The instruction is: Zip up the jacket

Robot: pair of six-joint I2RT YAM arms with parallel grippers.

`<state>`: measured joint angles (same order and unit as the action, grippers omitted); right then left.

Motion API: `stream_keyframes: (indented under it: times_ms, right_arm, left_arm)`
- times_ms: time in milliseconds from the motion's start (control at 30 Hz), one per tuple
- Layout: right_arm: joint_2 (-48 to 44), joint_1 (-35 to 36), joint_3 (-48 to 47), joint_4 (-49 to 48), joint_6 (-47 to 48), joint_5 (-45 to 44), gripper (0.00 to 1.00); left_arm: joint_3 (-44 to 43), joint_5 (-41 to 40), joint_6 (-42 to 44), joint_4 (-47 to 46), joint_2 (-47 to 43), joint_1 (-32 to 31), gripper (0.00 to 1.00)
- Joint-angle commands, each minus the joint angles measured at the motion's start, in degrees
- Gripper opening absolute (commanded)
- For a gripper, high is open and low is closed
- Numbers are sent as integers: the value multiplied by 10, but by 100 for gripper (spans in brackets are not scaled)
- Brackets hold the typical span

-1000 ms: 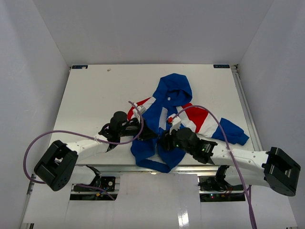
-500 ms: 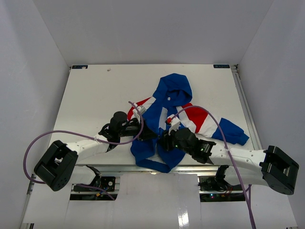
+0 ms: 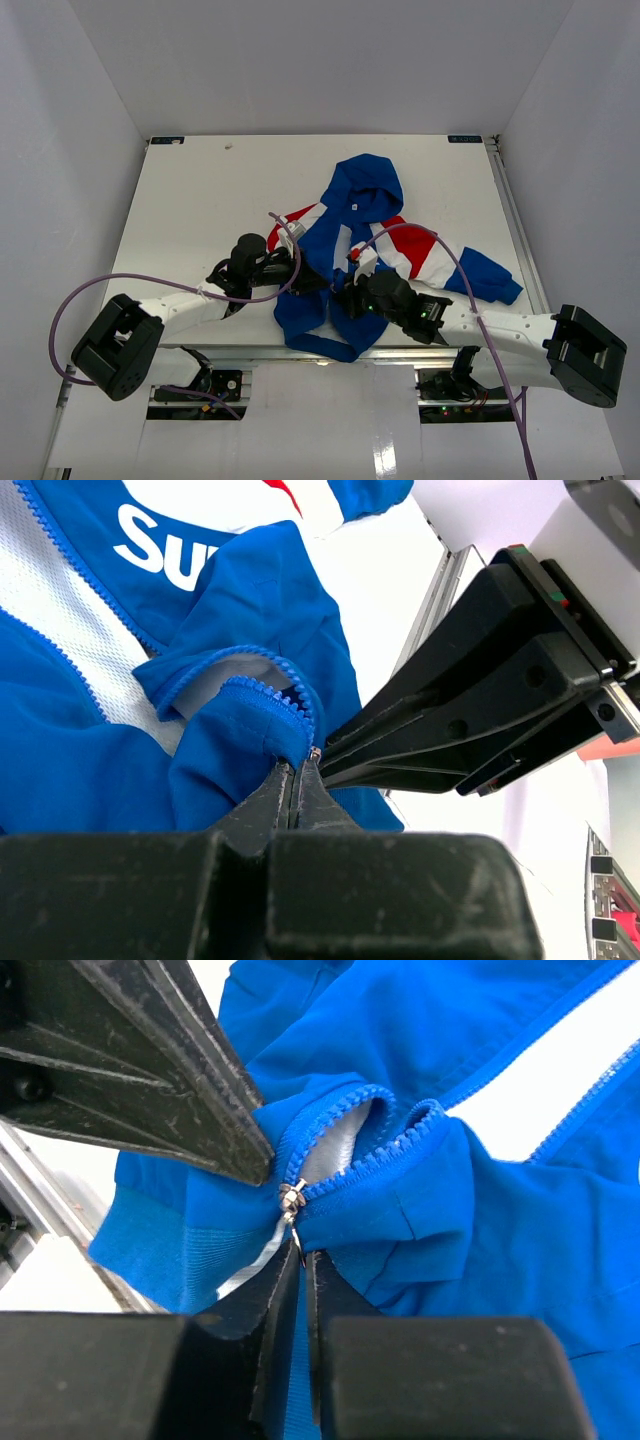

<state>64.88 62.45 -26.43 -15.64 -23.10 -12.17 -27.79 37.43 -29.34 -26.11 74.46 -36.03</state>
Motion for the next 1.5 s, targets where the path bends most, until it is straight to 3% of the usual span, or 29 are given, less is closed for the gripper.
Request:
stream_keyframes:
  times_ms: [0,333,733,1467]
  right_arm:
    - [-7,5,3,-32,-8,-4,9]
    - [-21,5,3,-21,-12,-10,8]
    - [-78,5,-50,66,-7,-59,8]
    - [11,5,-204,199,73,-135,8]
  left_arm:
    - [0,-4,9,-9,-17,3,0]
    - [1,-2,19,-7,-21,2,0]
    - [35,-10,75,-33,-60,2,0]
    - [26,-11,92,-3,-42,1,0]
